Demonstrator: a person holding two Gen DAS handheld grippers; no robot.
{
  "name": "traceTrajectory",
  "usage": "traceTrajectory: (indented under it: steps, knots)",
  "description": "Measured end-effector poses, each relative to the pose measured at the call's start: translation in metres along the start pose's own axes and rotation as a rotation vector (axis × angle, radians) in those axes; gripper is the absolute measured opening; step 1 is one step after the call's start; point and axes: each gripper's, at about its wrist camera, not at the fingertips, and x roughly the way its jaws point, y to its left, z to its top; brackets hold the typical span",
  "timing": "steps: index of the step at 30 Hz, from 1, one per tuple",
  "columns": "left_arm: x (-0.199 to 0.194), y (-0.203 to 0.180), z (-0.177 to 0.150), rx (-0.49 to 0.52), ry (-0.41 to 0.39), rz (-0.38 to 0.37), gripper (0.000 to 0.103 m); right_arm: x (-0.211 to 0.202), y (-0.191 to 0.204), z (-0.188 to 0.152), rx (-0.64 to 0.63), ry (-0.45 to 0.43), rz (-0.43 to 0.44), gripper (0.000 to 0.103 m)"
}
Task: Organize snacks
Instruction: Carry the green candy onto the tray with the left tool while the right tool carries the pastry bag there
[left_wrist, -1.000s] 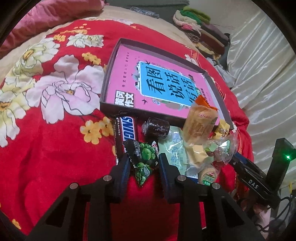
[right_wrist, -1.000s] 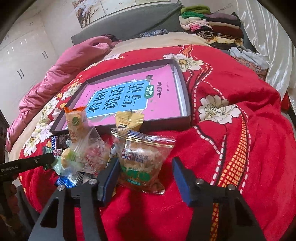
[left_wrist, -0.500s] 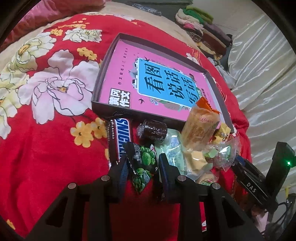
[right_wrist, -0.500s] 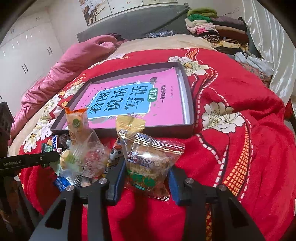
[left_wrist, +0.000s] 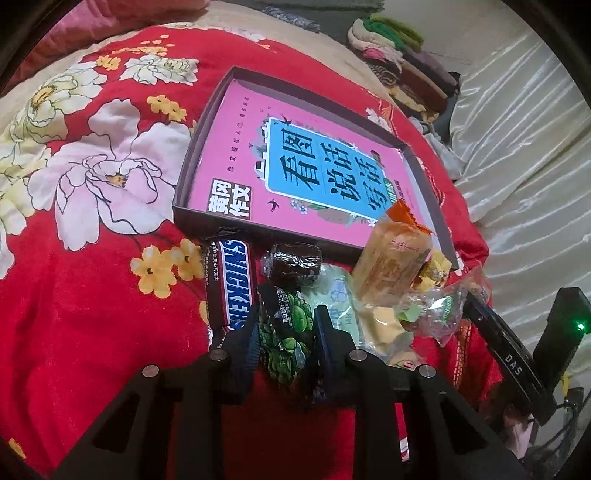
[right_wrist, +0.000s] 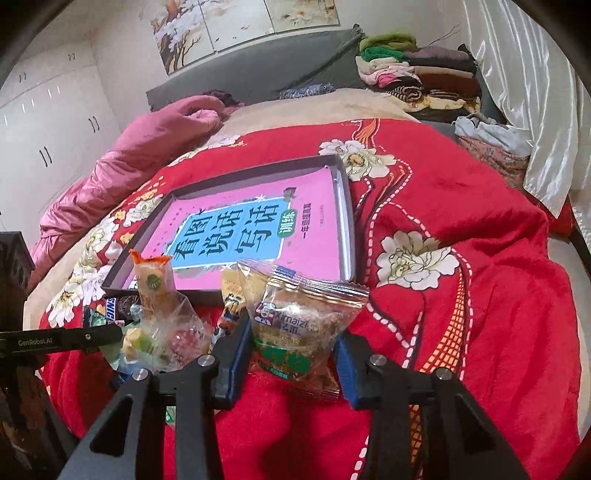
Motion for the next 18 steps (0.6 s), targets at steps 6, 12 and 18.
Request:
traceTrajectory:
  steps: [6,12,18]
  knots:
    - [-0.012,-0.001,0.001,0.005,-0.017,-0.014,0.028,-0.005,-0.002,0.004,0.009,-0.019,0.001,0.041]
    - [-0.024,-0.001,0.003,0.008,-0.038,-0.009,0.028,-0.007,0.000,0.008,0.001,-0.038,0.006,0.041]
    - [-0.035,0.005,0.005,0.006,-0.078,0.021,0.028,-0.005,0.002,0.012,-0.007,-0.041,0.011,0.041]
